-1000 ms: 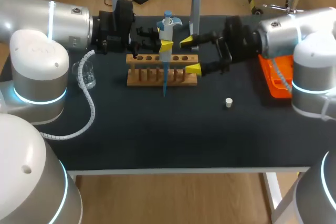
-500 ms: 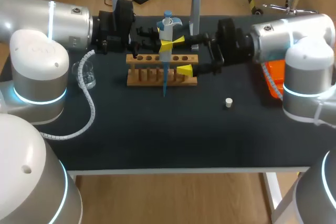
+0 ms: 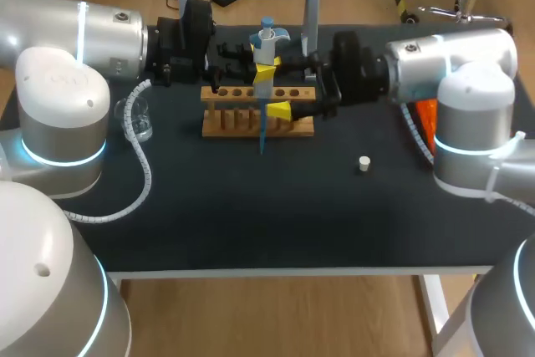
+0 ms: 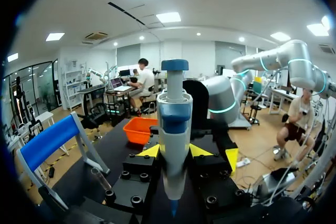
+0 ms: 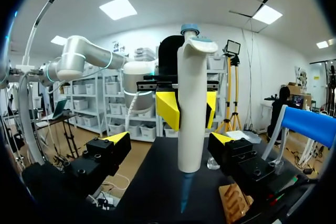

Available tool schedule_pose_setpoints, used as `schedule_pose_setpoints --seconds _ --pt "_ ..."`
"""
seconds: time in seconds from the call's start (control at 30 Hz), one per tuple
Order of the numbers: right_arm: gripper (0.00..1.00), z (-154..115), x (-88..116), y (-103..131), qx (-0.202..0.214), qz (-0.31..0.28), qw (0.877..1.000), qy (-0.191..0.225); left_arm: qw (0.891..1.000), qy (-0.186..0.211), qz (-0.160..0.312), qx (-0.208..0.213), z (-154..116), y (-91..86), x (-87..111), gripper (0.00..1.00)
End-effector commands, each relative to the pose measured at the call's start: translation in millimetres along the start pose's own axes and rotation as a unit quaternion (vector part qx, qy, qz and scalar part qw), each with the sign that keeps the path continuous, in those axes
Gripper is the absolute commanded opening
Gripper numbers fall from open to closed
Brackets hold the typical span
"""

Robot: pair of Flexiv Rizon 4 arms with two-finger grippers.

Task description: Invert the test tube, pick up the pipette, mount the tip to pipette, aspirate from beaker and dispense into the tube, eject the tip, return the pipette, and cap with the stopper.

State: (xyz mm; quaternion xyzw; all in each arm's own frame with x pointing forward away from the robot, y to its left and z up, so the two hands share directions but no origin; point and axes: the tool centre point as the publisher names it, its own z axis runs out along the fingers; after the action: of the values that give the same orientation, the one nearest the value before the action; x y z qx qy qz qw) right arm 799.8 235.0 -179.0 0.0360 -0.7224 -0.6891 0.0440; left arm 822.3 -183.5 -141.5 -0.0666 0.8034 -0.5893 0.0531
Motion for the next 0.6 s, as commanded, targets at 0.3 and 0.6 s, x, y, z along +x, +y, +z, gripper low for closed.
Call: schedule_pose_setpoints --seconds 0.3,0.6 --pt "1.0 13.7 -8.5 -6.5 -0.01 0.002 1.0 0.01 1.0 -0.001 0.0 0.001 0.3 0.3 0.1 0.0" --pt "1.0 17.0 -10.8 -7.6 -0.02 0.003 0.999 0.027 1.0 -0.001 0.0 0.001 0.3 0.3 0.1 0.0"
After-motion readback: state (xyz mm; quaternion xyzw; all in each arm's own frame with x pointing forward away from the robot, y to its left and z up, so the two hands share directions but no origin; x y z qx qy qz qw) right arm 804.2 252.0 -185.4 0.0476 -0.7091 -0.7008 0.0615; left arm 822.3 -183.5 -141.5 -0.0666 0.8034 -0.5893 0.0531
